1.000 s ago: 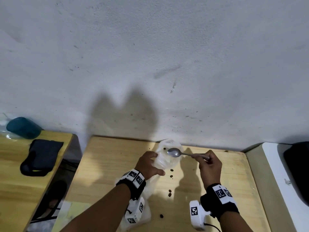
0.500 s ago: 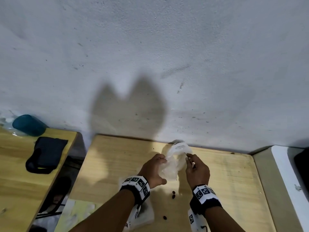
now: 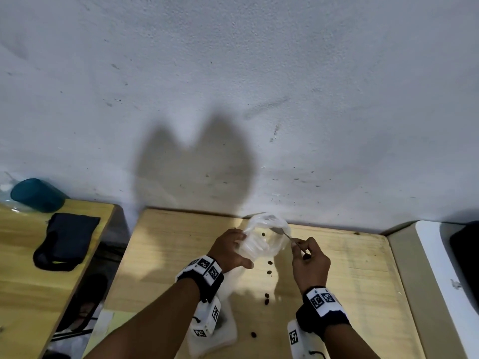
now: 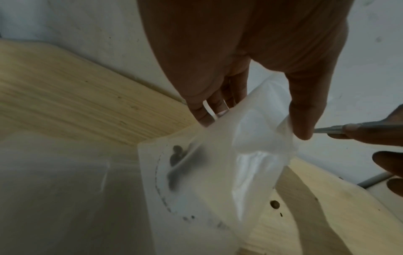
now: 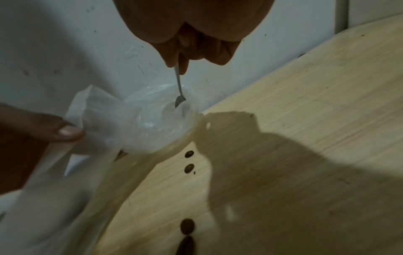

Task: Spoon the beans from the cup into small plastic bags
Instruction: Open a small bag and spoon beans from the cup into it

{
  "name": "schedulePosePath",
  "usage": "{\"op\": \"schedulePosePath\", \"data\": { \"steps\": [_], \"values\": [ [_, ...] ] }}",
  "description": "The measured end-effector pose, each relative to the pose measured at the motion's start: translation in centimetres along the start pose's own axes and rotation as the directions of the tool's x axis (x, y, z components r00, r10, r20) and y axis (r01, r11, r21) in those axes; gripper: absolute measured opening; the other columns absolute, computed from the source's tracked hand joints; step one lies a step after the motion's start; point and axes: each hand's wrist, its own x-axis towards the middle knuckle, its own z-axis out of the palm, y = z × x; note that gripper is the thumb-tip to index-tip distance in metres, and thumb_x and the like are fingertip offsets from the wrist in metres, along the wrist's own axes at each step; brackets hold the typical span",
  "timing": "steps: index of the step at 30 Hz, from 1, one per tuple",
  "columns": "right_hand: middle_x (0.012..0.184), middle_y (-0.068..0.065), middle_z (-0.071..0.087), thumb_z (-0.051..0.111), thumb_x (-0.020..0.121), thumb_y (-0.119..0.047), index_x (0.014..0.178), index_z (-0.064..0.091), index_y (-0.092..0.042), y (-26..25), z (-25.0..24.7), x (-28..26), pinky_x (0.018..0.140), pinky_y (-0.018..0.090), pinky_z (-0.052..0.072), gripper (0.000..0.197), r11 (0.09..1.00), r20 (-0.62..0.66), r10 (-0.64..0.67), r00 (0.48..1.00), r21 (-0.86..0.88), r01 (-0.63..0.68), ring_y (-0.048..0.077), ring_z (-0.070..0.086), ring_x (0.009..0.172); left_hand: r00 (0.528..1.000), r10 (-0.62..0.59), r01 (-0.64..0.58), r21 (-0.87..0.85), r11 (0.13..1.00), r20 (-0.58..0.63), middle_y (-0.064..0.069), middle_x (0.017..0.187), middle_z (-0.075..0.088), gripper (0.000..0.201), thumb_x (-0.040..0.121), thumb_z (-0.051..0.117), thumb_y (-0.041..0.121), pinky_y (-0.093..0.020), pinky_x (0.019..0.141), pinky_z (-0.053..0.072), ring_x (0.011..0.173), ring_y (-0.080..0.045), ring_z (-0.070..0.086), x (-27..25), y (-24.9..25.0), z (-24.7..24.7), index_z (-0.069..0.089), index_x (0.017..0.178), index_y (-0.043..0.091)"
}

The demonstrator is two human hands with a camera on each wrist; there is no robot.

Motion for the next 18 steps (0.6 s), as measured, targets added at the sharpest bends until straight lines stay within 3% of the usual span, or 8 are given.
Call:
{"op": "schedulePosePath", "data": {
  "steps": [4,7,11,14,18],
  "values": [
    [0.047,0.011,0.054,0.069,0.086,-0.023,0.063,0.043,-0.026,-0.5,0.1,-0.4,0.047,0.031,0.046,0.035,0.998,0.013,0.0,1.0,-0.056,0.001,0.025,0.04,0.038,1.0,-0.005,0.005,-0.028,1.0,0.023,0.012,0.122,0.053,0.077,0.046,0.093,0.016,-0.017,0.081,0.049,0.105,-0.011,0.059,0.1,0.1,0.1,0.061,0.116,0.017],
    [0.051,0.011,0.053,0.069,0.085,-0.019,0.064,0.044,-0.022,-0.9,0.1,-0.6,0.049,0.029,0.042,0.033,1.0,0.001,0.017,1.0,0.016,-0.017,0.021,0.038,0.041,1.0,-0.012,0.013,-0.048,0.999,0.021,0.013,0.123,0.052,0.078,0.045,0.093,0.017,-0.02,0.08,0.051,0.104,-0.012,0.06,0.1,0.2,0.3,0.061,0.116,0.017],
    [0.058,-0.004,0.053,0.071,0.082,-0.012,0.067,0.048,-0.011,-1.8,-0.2,-0.8,0.052,0.027,0.038,0.027,0.99,-0.071,0.063,0.995,0.128,-0.053,0.02,0.036,0.043,1.0,-0.014,0.015,-0.065,0.998,0.016,0.015,0.123,0.049,0.084,0.039,0.093,0.025,-0.03,0.088,0.054,0.104,-0.012,0.061,0.1,0.2,0.7,0.061,0.116,0.018],
    [0.056,-0.001,0.048,0.069,0.082,-0.013,0.068,0.047,-0.011,-2.0,-0.1,-0.8,0.051,0.027,0.037,0.027,0.988,-0.088,0.094,0.992,0.13,-0.082,0.02,0.035,0.044,1.0,-0.003,0.004,-0.078,0.997,0.016,0.015,0.124,0.048,0.094,0.03,0.09,0.038,-0.033,0.089,0.055,0.104,-0.013,0.062,-0.1,-0.1,1.3,0.061,0.116,0.017],
    [0.058,0.002,0.052,0.068,0.083,-0.015,0.07,0.048,-0.011,-2.2,0.0,-0.3,0.051,0.027,0.038,0.025,0.992,-0.094,0.083,0.992,0.107,-0.072,0.022,0.039,0.044,1.0,0.004,-0.002,-0.08,0.997,0.023,0.014,0.125,0.048,0.091,0.034,0.091,0.034,-0.031,0.09,0.054,0.104,-0.013,0.061,-0.3,-0.3,1.7,0.061,0.118,0.016]
  ]
}}
